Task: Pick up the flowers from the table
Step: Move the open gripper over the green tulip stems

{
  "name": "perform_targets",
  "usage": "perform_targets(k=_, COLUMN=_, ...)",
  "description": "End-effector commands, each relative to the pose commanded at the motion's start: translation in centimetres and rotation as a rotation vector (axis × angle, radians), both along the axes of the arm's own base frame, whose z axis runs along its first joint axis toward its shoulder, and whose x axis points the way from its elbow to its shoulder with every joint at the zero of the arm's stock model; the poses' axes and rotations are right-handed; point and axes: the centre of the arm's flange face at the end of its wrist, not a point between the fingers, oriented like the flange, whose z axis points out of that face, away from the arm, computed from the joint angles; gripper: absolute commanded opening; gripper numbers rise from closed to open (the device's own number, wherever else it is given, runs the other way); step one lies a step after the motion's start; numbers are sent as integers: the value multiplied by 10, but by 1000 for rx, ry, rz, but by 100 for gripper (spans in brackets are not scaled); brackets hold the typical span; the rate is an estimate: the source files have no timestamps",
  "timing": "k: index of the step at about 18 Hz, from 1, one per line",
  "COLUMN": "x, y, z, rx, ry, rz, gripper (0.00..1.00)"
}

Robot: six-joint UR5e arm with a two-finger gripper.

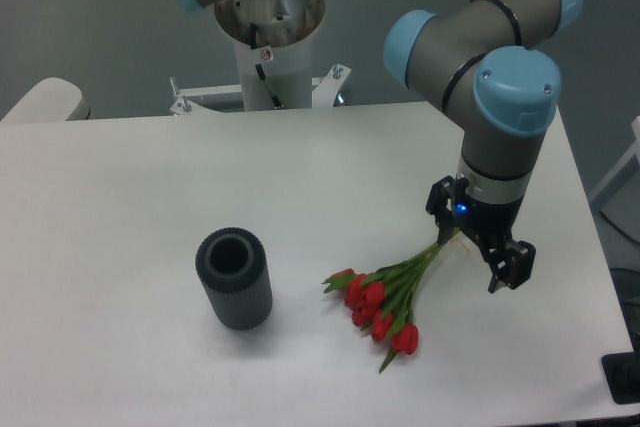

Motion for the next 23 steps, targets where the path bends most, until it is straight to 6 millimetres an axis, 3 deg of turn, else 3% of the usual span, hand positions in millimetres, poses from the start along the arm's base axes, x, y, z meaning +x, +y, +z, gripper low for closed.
perform_targets(k=3, x=-6, y=-13, z=-8, rx=-22, ry=-5, rz=18, gripper=100)
perform_targets(k=8, x=3, y=-20, z=-33, rx=-63, ry=-34, rz=26, gripper=100)
perform_targets(k=15, x=0, y=-23, z=-56, rx=-111, ry=-62, rz=83, gripper=100)
perform_targets(k=23, x=27, y=-26, z=-99, rx=-133, ry=-148, rz=323, gripper=100)
